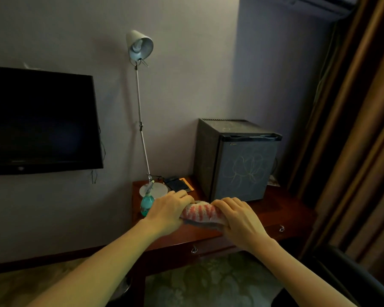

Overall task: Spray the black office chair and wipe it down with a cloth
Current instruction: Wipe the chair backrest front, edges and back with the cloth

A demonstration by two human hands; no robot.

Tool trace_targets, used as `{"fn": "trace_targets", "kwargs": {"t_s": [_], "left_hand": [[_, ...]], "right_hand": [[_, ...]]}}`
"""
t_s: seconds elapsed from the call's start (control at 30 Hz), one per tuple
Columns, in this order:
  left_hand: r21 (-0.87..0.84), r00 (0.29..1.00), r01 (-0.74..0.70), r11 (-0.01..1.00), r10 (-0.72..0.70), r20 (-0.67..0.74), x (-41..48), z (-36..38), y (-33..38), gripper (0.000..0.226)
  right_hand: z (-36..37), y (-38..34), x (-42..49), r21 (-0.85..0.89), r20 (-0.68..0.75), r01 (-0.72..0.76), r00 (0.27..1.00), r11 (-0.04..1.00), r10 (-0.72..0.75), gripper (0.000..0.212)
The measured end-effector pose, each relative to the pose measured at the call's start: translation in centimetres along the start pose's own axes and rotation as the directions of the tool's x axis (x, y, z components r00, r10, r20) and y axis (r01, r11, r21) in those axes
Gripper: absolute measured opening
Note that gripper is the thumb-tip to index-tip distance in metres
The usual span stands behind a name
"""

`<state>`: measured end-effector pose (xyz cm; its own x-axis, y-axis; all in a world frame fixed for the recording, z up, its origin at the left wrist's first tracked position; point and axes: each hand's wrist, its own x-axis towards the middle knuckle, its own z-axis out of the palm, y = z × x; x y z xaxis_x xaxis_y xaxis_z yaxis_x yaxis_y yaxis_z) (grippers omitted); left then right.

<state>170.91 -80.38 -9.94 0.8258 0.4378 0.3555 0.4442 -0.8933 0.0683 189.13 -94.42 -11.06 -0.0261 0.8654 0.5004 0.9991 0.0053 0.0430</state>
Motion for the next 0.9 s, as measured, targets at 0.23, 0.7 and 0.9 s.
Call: {"fn": "trace_targets", "kwargs": {"t_s": [0.23,0.7,0.9], "left_hand": [[-0.021,0.999,0.028,0.999,-0.027,0.047,-1.5,-0.1,-1.6,0.051],[-0.014,0.969,0.224,0.974,-0.221,0.112,-4.0,3.7,-6.7,0.044],[-0.047,0.962,0.223,0.974,-0.211,0.172,-0.6,9.2,-13.8,0.042]], "right_hand": [[1.0,-1.0,0.5,0.067,0.112,-0.028,0.994,0.997,0.02,0.063],[9.2,-1.7,4.3,0.21,0.19,0.035,0.979,0.977,-0.076,0.056],[16.6,-1.0,8.7,0.228,0.247,-0.045,0.969,0.973,-0.013,0.053]]}}
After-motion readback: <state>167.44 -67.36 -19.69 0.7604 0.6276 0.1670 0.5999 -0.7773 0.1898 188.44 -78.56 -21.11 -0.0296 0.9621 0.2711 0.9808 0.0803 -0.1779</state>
